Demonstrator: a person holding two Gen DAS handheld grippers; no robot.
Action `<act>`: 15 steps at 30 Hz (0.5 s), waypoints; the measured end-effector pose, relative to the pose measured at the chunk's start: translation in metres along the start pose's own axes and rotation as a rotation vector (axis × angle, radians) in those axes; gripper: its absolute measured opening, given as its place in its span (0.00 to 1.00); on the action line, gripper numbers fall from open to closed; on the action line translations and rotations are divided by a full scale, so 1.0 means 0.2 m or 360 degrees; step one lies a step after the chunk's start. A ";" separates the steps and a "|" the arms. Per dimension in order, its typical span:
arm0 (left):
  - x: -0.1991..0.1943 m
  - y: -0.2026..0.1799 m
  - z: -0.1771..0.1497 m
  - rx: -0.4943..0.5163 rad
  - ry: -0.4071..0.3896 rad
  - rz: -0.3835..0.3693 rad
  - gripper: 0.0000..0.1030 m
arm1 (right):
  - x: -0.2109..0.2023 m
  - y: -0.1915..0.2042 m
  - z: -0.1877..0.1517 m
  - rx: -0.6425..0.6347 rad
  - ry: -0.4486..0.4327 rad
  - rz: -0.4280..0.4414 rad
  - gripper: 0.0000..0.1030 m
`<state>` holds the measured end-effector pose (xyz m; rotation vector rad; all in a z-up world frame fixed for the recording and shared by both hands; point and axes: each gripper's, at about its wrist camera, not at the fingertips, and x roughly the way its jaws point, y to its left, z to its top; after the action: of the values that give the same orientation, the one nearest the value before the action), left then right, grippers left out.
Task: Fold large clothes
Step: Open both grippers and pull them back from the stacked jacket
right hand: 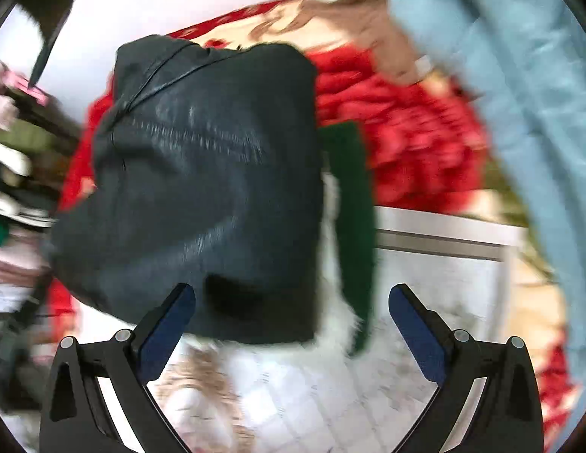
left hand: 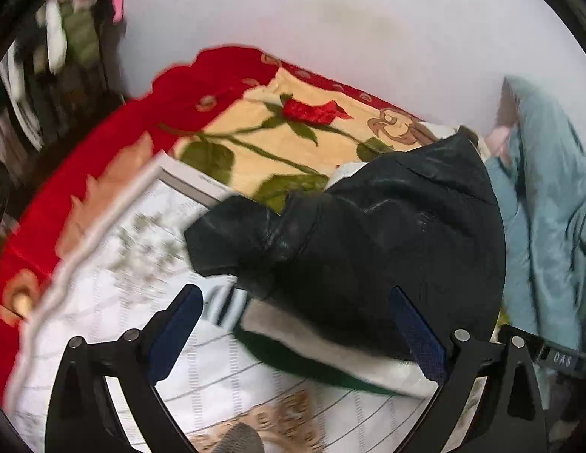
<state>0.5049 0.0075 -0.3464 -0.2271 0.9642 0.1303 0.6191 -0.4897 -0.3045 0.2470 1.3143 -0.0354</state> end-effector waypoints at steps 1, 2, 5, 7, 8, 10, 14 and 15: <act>-0.04 -0.01 0.00 0.0043 -0.0006 0.0027 0.98 | -0.04 0.01 -0.05 0.0007 -0.0036 -0.0071 1.00; -0.08 -0.02 0.00 0.0084 -0.0011 0.0047 0.98 | -0.10 0.04 -0.12 0.0016 -0.0074 -0.0115 1.00; -0.24 -0.05 -0.01 0.0212 -0.0026 0.0121 0.99 | -0.32 0.14 -0.31 0.0043 -0.0217 -0.0263 1.00; -0.33 -0.04 -0.02 0.0276 -0.0036 0.0133 0.99 | -0.47 0.21 -0.50 0.0064 -0.0257 -0.0294 1.00; -0.38 -0.04 -0.03 0.0298 -0.0040 0.0124 0.99 | -0.58 0.25 -0.57 0.0076 -0.0284 -0.0316 1.00; -0.52 -0.05 -0.07 0.0353 -0.0046 0.0103 0.99 | -0.71 0.32 -0.72 0.0076 -0.0322 -0.0350 1.00; -0.85 -0.04 -0.17 0.0431 -0.0050 0.0035 0.98 | -1.08 0.43 -0.96 0.0091 -0.0406 -0.0413 1.00; -0.92 -0.04 -0.18 0.0441 -0.0059 0.0028 0.98 | -1.18 0.44 -1.01 0.0097 -0.0425 -0.0422 1.00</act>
<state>0.3740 -0.0108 -0.2141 0.0386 0.9360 0.0157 0.3807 -0.3896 -0.1114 0.1132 1.0733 -0.3228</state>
